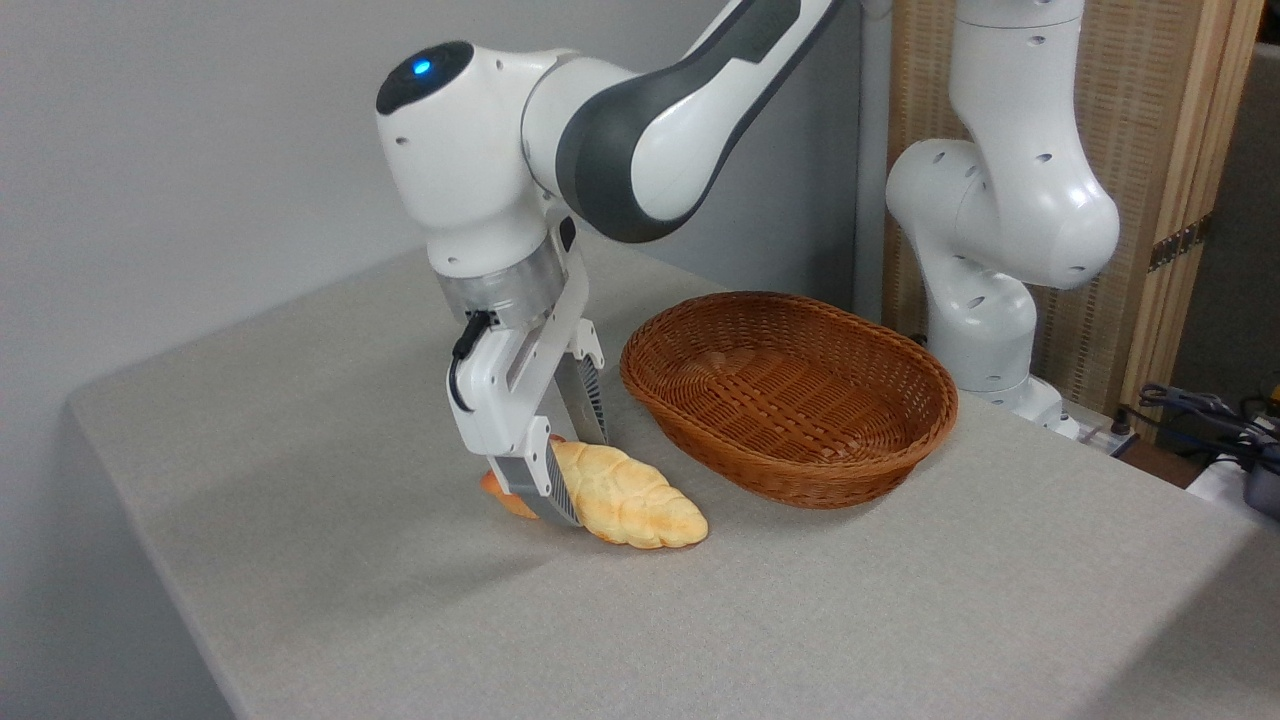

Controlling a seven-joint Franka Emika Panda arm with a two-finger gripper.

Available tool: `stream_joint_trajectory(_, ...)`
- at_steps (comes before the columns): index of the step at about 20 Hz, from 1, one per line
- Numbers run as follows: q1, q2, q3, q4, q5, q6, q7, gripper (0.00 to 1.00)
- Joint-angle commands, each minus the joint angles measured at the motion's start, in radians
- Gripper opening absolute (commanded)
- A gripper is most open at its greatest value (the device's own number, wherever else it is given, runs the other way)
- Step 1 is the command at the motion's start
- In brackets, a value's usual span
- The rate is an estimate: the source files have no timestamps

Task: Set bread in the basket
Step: 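Close the gripper around the middle of the long bread roll, then lift the bread roll and carry it over the wicker basket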

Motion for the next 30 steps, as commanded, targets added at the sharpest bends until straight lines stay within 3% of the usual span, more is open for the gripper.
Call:
stream_joint_trajectory(1, -0.002, 0.014, 0.006, -0.004, 0.015, 0.021, 0.050, 0.86)
stream_joint_trajectory(7, -0.003, 0.020, 0.004, -0.002, 0.015, 0.018, 0.051, 0.45)
stream_joint_trajectory(30, -0.005, -0.023, 0.006, 0.006, 0.015, -0.050, 0.053, 0.43)
